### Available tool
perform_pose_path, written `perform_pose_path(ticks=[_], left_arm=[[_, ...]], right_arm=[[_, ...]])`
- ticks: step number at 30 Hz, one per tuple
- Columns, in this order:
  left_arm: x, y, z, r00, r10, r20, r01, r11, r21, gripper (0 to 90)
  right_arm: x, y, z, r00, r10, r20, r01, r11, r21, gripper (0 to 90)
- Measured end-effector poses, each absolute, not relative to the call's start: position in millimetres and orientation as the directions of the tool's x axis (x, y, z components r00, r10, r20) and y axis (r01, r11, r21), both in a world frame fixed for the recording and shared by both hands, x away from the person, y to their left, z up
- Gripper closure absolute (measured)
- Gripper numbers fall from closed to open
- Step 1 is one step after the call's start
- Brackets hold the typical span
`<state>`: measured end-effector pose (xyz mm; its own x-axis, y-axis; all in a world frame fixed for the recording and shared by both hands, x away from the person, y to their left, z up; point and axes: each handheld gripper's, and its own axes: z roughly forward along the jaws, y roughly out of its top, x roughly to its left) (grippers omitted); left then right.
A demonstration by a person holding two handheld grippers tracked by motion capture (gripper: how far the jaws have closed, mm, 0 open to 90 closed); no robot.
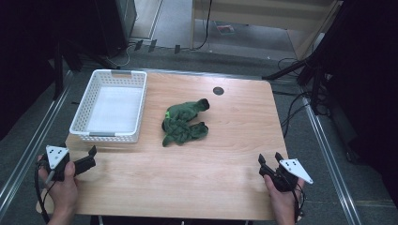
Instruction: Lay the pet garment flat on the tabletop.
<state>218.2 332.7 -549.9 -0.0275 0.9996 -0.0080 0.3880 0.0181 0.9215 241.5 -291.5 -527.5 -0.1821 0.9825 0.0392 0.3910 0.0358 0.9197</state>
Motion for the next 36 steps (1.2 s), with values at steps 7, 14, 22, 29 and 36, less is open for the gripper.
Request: perform_pose_path(ticks=[7, 14, 22, 29, 36], left_arm=[[218.2, 330.3, -550.4, -0.017, 1.0, 0.012, 0.388, -0.005, 0.922, 1.0], [217.7, 331.1, -550.5, -0.011, 1.0, 0.004, 0.385, 0.0, 0.923, 1.0], [217.1, 331.6, -550.4, 0.0, 1.0, -0.003, 0.383, 0.003, 0.924, 1.1], [217.4, 327.7, -549.5, 0.012, 0.999, 0.031, 0.392, -0.033, 0.92, 1.1], [215.8, 319.5, -546.4, 0.042, 0.998, 0.041, 0.385, -0.054, 0.921, 1.1]], right_arm=[[248.8, -262.5, -515.3, -0.258, 0.964, 0.067, 0.408, 0.046, 0.912, 41.3], [261.0, -218.7, -509.3, -0.353, 0.934, 0.048, 0.411, 0.109, 0.905, 43.9], [287.4, -166.1, -515.1, -0.446, 0.894, 0.048, 0.431, 0.168, 0.887, 51.0], [325.8, -122.9, -527.2, -0.464, 0.878, 0.115, 0.501, 0.153, 0.851, 50.0], [345.7, -102.1, -530.8, -0.447, 0.878, 0.17, 0.515, 0.097, 0.851, 44.1]])
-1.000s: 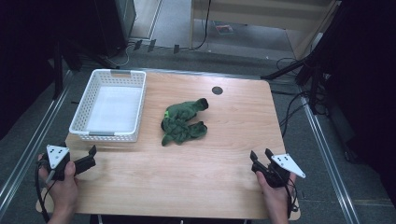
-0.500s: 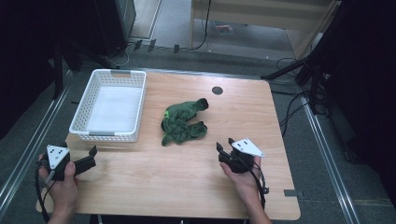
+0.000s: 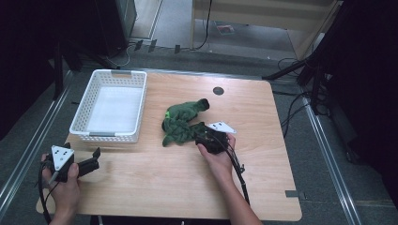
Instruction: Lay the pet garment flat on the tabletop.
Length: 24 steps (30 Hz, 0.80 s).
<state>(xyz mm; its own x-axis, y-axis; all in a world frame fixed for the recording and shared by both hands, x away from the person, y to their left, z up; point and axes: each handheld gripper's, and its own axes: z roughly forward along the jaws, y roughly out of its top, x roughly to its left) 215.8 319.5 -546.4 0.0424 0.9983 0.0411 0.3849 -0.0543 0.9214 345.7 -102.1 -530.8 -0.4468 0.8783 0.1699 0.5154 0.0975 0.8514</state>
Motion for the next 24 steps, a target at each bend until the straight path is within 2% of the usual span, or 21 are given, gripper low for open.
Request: perform_pose_path(ticks=[5, 10, 11, 12, 15, 16, 17, 18, 19, 21, 24], left_arm=[[215.7, 312.3, -544.9, 0.067, 0.997, 0.046, 0.381, -0.068, 0.922, 1.1], [214.4, 308.4, -543.0, 0.077, 0.996, 0.039, 0.376, -0.065, 0.924, 1.1], [213.6, 307.9, -542.0, 0.079, 0.996, 0.037, 0.375, -0.064, 0.925, 1.1], [213.1, 307.3, -541.1, 0.084, 0.996, 0.032, 0.368, -0.061, 0.928, 1.1], [212.0, 304.1, -537.9, 0.093, 0.995, 0.019, 0.356, -0.051, 0.933, 1.1], [211.2, 300.9, -534.8, 0.102, 0.995, 0.005, 0.348, -0.04, 0.936, 1.1], [211.2, 300.9, -534.8, 0.102, 0.995, 0.005, 0.348, -0.04, 0.936, 1.1], [210.6, 298.7, -532.8, 0.109, 0.994, 0.001, 0.344, -0.038, 0.938, 1.1], [210.1, 296.4, -530.7, 0.115, 0.993, 0.0, 0.341, -0.04, 0.939, 1.1], [209.1, 290.2, -526.0, 0.129, 0.992, -0.005, 0.335, -0.039, 0.941, 1.1], [207.4, 279.3, -517.9, 0.165, 0.986, -0.011, 0.319, -0.043, 0.947, 1.1]], right_arm=[[336.0, -69.1, -517.5, -0.537, 0.839, 0.092, 0.438, 0.184, 0.88, 42.1], [354.2, -47.1, -522.0, -0.497, 0.858, 0.132, 0.515, 0.169, 0.84, 31.1], [363.1, -44.4, -528.2, -0.476, 0.863, 0.169, 0.556, 0.146, 0.818, 30.4], [363.1, -44.4, -528.2, -0.476, 0.863, 0.169, 0.556, 0.146, 0.818, 30.4], [368.8, -41.3, -533.5, -0.518, 0.835, 0.186, 0.572, 0.176, 0.801, 68.0], [367.2, -41.7, -531.7, -0.532, 0.831, 0.161, 0.553, 0.197, 0.81, 77.4], [367.2, -41.7, -531.7, -0.532, 0.831, 0.161, 0.553, 0.197, 0.81, 77.4], [365.2, -42.9, -528.1, -0.541, 0.829, 0.139, 0.534, 0.211, 0.819, 86.5], [362.9, -45.2, -523.2, -0.544, 0.831, 0.119, 0.514, 0.217, 0.83, 88.1], [356.5, -53.8, -509.4, -0.57, 0.813, 0.118, 0.475, 0.208, 0.855, 89.1], [344.3, -66.1, -491.8, -0.59, 0.805, 0.063, 0.421, 0.24, 0.875, 89.2]])
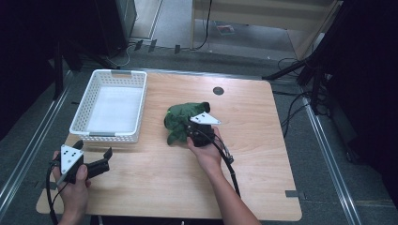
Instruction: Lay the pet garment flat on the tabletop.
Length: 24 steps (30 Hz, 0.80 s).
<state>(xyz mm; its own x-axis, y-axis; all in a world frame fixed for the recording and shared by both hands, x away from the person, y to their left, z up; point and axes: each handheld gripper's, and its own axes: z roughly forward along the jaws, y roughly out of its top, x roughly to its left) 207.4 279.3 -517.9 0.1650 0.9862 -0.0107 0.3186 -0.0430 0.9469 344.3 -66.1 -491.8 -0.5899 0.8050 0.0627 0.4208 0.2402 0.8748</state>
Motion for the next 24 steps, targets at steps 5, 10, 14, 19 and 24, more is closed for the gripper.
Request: perform_pose_path(ticks=[5, 10, 14, 19, 24], left_arm=[[204.0, 252.9, -504.1, 0.247, 0.969, -0.005, 0.305, -0.073, 0.95, 1.1], [195.7, 219.6, -491.2, 0.333, 0.943, 0.016, 0.28, -0.115, 0.953, 1.1], [197.8, 193.9, -486.6, 0.402, 0.916, 0.008, 0.279, -0.131, 0.951, 1.1], [214.5, 159.9, -485.3, 0.471, 0.882, -0.008, 0.303, -0.154, 0.941, 1.1], [242.0, 107.2, -495.4, 0.514, 0.858, 0.013, 0.347, -0.222, 0.911, 8.5]], right_arm=[[313.4, -96.5, -470.9, -0.621, 0.783, 0.042, 0.386, 0.259, 0.885, 89.2], [266.3, -117.9, -481.5, -0.705, 0.705, 0.074, 0.38, 0.288, 0.879, 84.4], [237.3, -131.1, -489.6, -0.779, 0.621, 0.093, 0.359, 0.318, 0.878, 47.4], [244.9, -165.2, -476.6, -0.67, 0.729, 0.138, 0.376, 0.173, 0.91, 43.6], [266.7, -199.9, -498.9, -0.495, 0.839, 0.227, 0.5, 0.061, 0.864, 47.1]])
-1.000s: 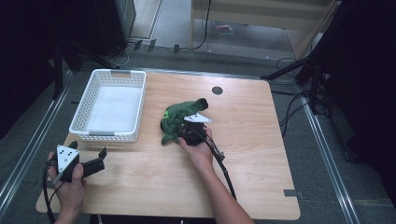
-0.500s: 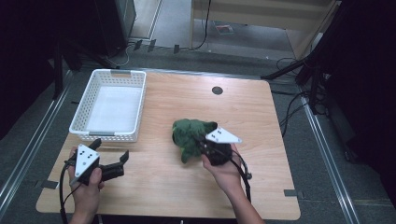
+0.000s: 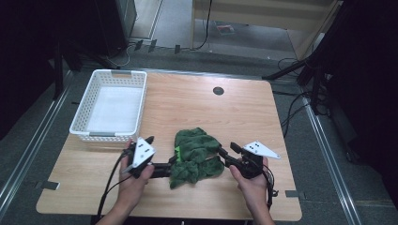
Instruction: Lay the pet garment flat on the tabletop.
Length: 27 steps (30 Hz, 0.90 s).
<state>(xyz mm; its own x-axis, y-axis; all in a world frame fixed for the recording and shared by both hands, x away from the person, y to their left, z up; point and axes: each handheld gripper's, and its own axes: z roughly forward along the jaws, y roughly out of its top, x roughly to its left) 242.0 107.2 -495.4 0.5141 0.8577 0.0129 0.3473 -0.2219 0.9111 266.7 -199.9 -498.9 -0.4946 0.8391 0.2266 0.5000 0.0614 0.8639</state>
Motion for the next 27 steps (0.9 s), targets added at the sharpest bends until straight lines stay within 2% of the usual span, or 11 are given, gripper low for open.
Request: perform_pose_path(ticks=[2, 7, 12, 14, 15, 17, 18, 19, 21, 23, 27], left_arm=[[251.0, 89.2, -501.4, 0.51, 0.859, 0.027, 0.368, -0.247, 0.896, 15.4], [262.8, 59.2, -506.9, 0.584, 0.812, -0.027, 0.394, -0.254, 0.883, 17.0], [276.4, 31.8, -513.2, 0.621, 0.784, 0.015, 0.438, -0.364, 0.822, 29.0], [280.4, 29.9, -518.0, 0.593, 0.804, 0.053, 0.47, -0.398, 0.788, 43.3], [281.5, 31.0, -519.8, 0.584, 0.809, 0.064, 0.478, -0.407, 0.779, 43.3], [283.3, 37.6, -521.6, 0.583, 0.809, 0.076, 0.478, -0.417, 0.773, 66.9], [283.3, 37.6, -521.6, 0.583, 0.809, 0.076, 0.478, -0.417, 0.773, 75.1], [284.3, 44.4, -520.7, 0.583, 0.811, 0.048, 0.48, -0.391, 0.786, 75.1], [286.4, 57.4, -518.8, 0.583, 0.812, -0.021, 0.491, -0.332, 0.805, 87.7], [288.0, 72.9, -517.4, 0.573, 0.815, -0.091, 0.506, -0.264, 0.821, 90.0], [283.6, 103.3, -515.5, 0.54, 0.832, -0.126, 0.506, -0.201, 0.839, 90.0]], right_arm=[[267.4, -203.5, -505.5, -0.469, 0.853, 0.23, 0.521, 0.057, 0.851, 48.8], [263.6, -205.5, -512.4, -0.452, 0.849, 0.272, 0.566, 0.038, 0.823, 48.8], [259.7, -193.3, -524.3, -0.493, 0.83, 0.261, 0.599, 0.106, 0.794, 46.6], [259.0, -182.6, -530.6, -0.516, 0.822, 0.24, 0.618, 0.163, 0.769, 50.1], [259.0, -182.6, -530.6, -0.516, 0.822, 0.24, 0.618, 0.163, 0.769, 50.1], [258.5, -172.4, -539.2, -0.508, 0.84, 0.191, 0.64, 0.219, 0.736, 63.0], [258.5, -172.4, -539.2, -0.508, 0.84, 0.191, 0.64, 0.219, 0.736, 63.0], [258.3, -170.6, -541.3, -0.506, 0.845, 0.174, 0.638, 0.231, 0.735, 71.6], [258.4, -169.8, -542.3, -0.514, 0.842, 0.164, 0.635, 0.245, 0.733, 81.0], [258.3, -171.1, -540.2, -0.524, 0.836, 0.164, 0.629, 0.25, 0.736, 83.0], [254.4, -175.9, -536.5, -0.515, 0.845, 0.145, 0.62, 0.25, 0.744, 83.7]])
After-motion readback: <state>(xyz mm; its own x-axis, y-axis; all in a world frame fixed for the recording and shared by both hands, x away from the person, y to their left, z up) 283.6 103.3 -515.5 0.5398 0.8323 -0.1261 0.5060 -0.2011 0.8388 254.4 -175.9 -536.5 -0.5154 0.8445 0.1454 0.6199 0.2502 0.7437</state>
